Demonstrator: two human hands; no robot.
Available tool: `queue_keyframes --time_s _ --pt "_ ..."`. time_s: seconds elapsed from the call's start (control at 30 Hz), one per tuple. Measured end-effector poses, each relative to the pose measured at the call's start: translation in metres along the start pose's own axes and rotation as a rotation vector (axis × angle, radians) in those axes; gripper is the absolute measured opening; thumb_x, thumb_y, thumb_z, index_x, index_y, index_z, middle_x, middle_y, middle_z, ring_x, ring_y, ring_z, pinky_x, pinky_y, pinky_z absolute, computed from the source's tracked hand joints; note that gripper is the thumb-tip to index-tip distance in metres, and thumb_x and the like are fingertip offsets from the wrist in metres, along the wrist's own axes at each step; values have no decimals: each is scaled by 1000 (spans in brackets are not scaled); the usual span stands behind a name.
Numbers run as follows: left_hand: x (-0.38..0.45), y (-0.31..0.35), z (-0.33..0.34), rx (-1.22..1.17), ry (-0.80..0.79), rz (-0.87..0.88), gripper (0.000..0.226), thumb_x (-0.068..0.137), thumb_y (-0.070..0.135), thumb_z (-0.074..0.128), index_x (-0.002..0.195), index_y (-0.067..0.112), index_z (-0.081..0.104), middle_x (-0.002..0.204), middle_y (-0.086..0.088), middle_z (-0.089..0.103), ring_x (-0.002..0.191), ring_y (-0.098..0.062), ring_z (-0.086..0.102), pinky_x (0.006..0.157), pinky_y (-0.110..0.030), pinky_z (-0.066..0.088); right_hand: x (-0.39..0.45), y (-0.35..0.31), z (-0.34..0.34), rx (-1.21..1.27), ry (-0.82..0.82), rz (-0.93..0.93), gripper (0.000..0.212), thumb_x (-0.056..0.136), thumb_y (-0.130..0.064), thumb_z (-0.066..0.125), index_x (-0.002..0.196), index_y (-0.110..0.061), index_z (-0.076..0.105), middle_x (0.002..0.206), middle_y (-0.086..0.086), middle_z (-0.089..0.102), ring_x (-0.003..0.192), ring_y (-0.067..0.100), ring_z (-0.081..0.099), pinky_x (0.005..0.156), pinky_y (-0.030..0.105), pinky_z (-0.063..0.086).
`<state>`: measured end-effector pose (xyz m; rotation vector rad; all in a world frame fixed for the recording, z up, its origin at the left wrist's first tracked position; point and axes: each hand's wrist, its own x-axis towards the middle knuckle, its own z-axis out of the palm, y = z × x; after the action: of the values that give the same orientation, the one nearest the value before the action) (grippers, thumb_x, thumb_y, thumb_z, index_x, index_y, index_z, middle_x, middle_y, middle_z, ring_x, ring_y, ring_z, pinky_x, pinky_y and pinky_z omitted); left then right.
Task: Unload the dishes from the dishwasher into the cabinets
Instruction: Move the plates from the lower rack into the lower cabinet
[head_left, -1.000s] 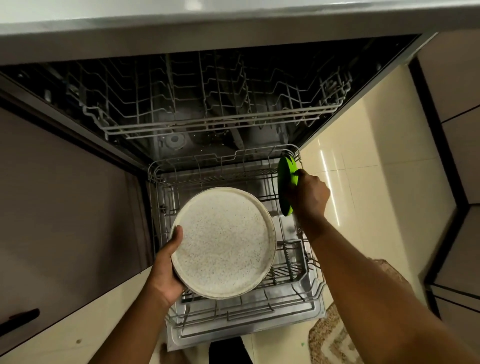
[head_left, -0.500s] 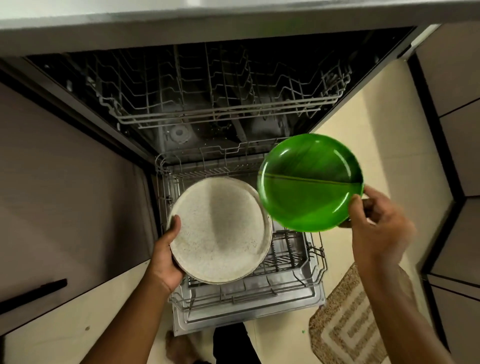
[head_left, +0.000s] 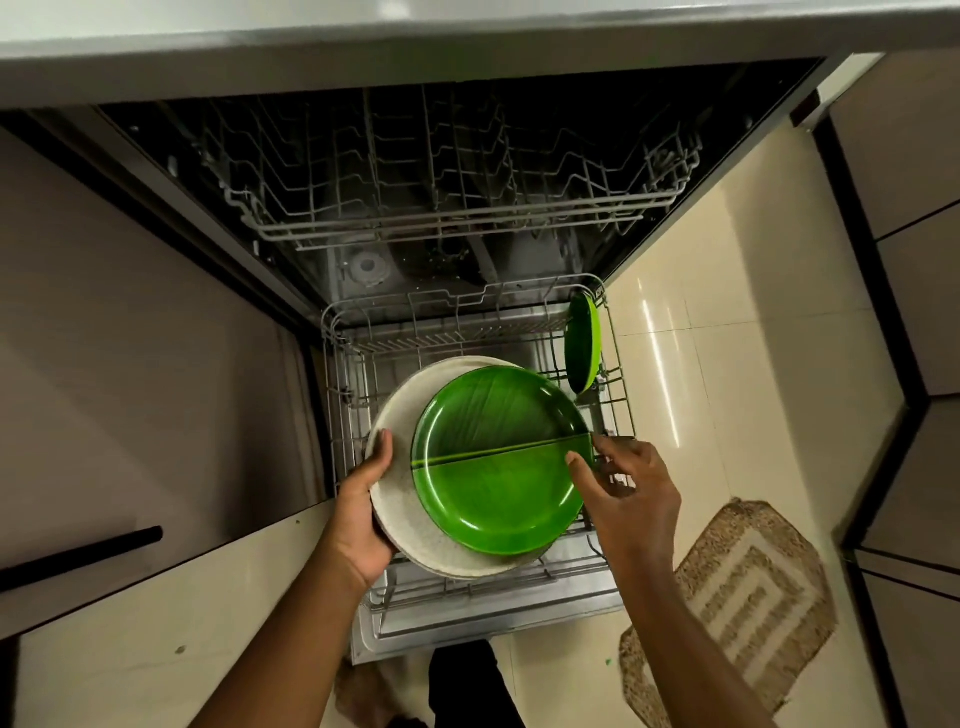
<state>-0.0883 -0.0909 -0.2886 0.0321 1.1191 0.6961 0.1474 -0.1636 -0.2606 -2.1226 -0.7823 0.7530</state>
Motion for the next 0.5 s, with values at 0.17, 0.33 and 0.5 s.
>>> queue_keyframes --time_s 0.17,0.33,0.5 --pt "-2 -3 3 -41 15 -17 45 92 36 54 130 13 61 130 -19 62 121 -37 59 107 -56 41 8 6 8 517 -362 508 58 84 -27 76 136 -42 56 124 1 69 112 21 67 94 47 56" --pt "-2 -2 6 -8 10 -22 37 95 38 53 121 17 68 122 -15 68 112 -33 65 99 -50 48 10 9 21 633 -374 555 46 89 -16 69 131 -33 62 121 0 71 118 28 63 100 56 50" --pt "11 -4 5 -41 24 12 37 93 35 54 123 19 67 120 -13 69 113 -32 65 98 -51 48 22 7 25 541 -349 446 57 85 -20 73 138 -32 56 125 -2 69 119 23 62 98 47 53"
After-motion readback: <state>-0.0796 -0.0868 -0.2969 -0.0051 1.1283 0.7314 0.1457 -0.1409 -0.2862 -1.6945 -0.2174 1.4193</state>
